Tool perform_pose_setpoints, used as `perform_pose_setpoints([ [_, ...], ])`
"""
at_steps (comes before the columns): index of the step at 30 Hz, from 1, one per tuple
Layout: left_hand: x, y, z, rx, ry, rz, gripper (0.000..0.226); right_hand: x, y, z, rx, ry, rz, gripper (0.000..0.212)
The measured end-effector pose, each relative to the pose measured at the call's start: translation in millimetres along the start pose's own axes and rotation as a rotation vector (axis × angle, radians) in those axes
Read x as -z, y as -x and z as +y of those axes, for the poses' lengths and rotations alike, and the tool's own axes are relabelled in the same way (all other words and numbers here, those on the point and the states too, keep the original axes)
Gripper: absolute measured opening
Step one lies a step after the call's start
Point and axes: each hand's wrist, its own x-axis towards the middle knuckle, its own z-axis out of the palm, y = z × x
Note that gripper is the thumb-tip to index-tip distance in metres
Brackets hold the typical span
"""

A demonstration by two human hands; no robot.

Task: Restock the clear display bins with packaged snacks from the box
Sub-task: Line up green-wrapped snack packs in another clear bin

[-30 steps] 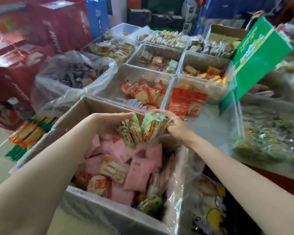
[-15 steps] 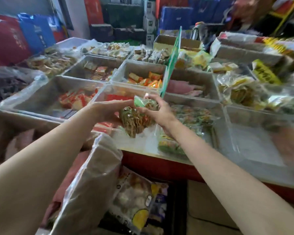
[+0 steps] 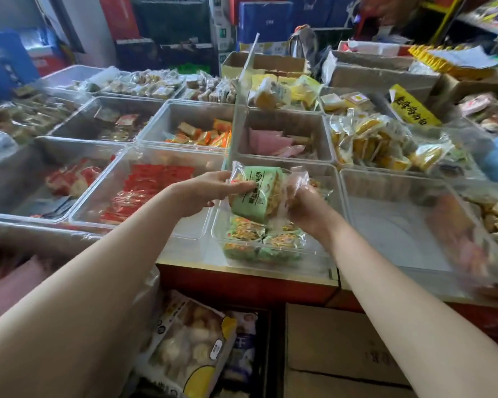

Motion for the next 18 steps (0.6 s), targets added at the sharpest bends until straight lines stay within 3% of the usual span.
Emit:
perform_pose_setpoints([
  [4,-24.3,-21.0,-3.1,0.004,0.332,-0.218,0.045,14.9,-0.6,1.1,0.061,0.043,-0.003,0.036],
  [6,-29.4,-30.4,-9.5,-0.035,0.391,-0.252,0.049,22.1,-6.4,2.2,0.043,0.035,0.04,0.039],
  [9,-31.7,-43.0,-20.7,-0.081,0.335,-0.284,0.072,40.1,-15.5,0.0,0.062,-0.017,0.084,0.03],
  [11,-31.0,-48.0,-25.8,-0.092,0.308,-0.287,0.067,48.9,-19.8,0.3,0.07,-0.058,0.1,0.021],
  [16,-19.2,-54.0,-19.8,-0.1,0.157,-0.367,0.058,63.8,-26.4,4.7,0.123,-0.099,0.185,0.021],
  [18,-11.7,-54.5,-17.0,-0.083,0.114,-0.376,0.068,66.9,-29.6,4.6,0.127,-0.142,0.259,0.02],
])
